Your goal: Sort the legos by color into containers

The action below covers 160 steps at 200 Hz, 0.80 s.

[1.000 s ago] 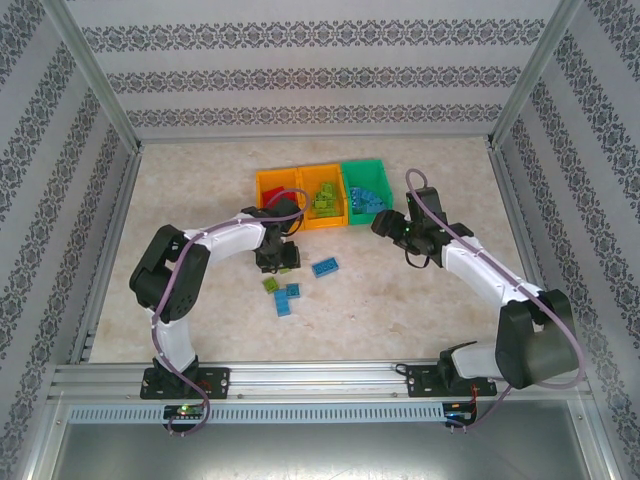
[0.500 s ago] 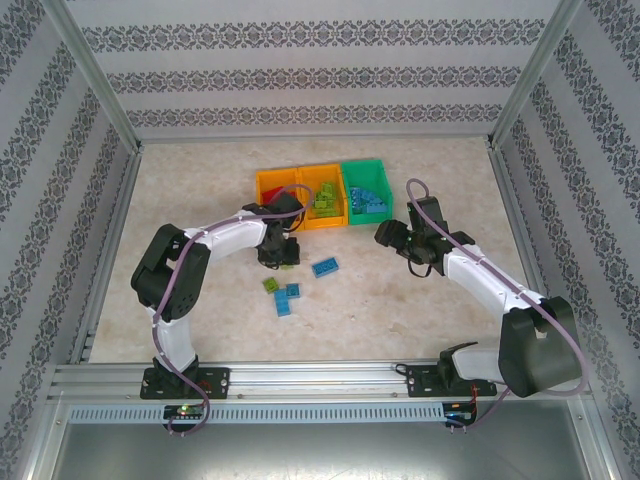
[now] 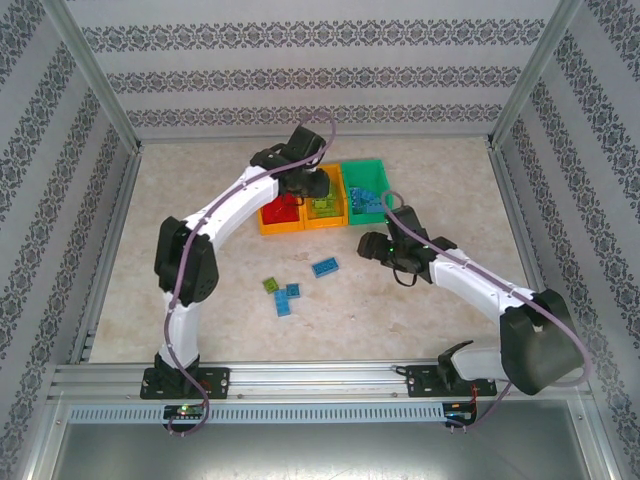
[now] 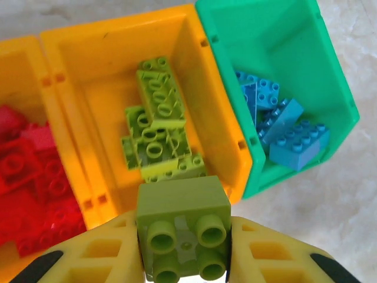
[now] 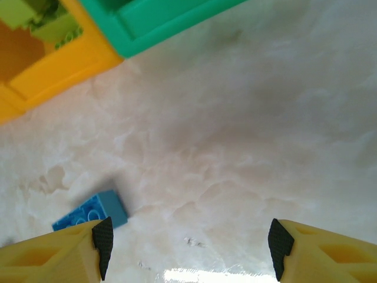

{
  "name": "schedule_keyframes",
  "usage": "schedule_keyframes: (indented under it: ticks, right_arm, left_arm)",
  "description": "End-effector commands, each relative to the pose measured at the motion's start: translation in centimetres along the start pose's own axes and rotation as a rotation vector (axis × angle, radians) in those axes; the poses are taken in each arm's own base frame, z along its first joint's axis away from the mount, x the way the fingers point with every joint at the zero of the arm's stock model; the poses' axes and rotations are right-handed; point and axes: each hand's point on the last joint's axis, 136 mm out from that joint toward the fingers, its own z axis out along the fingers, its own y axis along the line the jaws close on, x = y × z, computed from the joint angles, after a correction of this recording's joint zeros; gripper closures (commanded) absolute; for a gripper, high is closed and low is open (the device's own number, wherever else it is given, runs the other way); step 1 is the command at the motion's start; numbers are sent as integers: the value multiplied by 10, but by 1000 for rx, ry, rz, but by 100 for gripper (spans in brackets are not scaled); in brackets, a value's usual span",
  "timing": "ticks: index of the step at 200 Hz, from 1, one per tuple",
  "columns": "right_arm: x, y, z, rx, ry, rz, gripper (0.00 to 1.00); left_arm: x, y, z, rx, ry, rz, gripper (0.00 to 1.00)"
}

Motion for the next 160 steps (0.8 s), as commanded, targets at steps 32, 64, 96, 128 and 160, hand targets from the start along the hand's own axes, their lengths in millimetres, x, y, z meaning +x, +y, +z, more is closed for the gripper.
schedule_keyframes:
  ticks: [32,64,96,128,160]
  right_arm:
    - [26,21,17,17,42,-195,25]
    - [41,42,25,9,64,-329,19]
    - [54,64,36,14,98,-460,10]
    - [62,87,46,-5,120,-547,3]
    - [67,90,59,35,169,-598,2]
  left_arm:
    - [-10,30,52,-60,77,12,71]
    - [-18,39,63,-63,64,-40,67]
    - [-21,37,58,-45,59,-54,41]
    - [-22,27,37,4,54,-68,7]
    - [-26,16,6,63,11,-78,0]
